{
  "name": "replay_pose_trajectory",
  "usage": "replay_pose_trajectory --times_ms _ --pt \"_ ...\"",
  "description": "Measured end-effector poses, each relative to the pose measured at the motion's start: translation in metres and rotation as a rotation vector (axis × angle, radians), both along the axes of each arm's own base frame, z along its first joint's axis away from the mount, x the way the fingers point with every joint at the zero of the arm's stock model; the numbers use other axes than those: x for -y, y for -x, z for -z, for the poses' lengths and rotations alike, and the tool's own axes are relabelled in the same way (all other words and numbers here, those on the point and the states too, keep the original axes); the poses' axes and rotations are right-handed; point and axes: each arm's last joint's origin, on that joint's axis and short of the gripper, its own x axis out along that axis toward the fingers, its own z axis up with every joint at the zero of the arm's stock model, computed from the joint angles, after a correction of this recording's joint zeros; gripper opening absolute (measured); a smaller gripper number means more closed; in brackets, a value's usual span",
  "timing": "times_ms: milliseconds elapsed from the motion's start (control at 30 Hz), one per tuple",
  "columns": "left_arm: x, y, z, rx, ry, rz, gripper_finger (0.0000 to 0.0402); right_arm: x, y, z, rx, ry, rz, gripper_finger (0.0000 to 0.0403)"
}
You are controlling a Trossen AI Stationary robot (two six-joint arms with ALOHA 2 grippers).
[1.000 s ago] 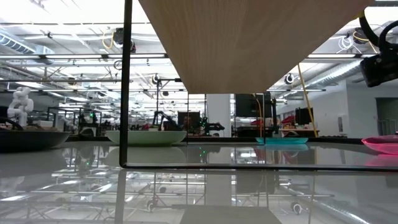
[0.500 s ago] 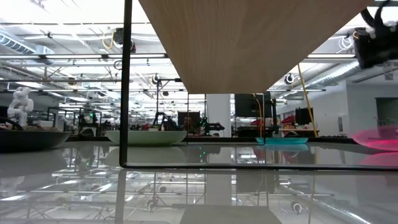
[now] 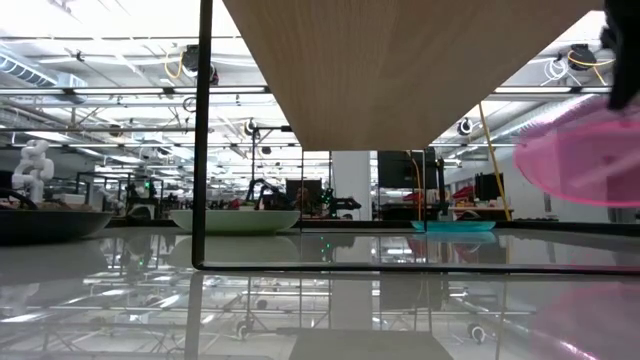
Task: Place and stack plates onto a shelf
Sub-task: Stack the pink transparent plate on top of the pink transparent plate on the shelf
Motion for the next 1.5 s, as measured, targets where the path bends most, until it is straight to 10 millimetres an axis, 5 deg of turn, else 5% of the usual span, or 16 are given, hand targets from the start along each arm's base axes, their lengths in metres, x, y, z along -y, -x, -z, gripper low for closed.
replay_pose_trajectory --times_ms 467,833,1500 --pt "-0.006 0.012 0.005 -0.106 -0.006 -0.048 0.0108 0.0 -0.009 -0.056 0.16 0.153 -0.113 0.0" --pt "-0.024 0.02 0.029 -0.085 -0.001 -0.115 0.0108 -0.005 -0.018 -0.062 0.261 0.198 -0.184 0.0" --pt "-0.049 0.049 0.039 0.043 0.083 -0.173 0.0108 -0.017 -0.037 -0.072 0.424 0.206 -0.345 0.0"
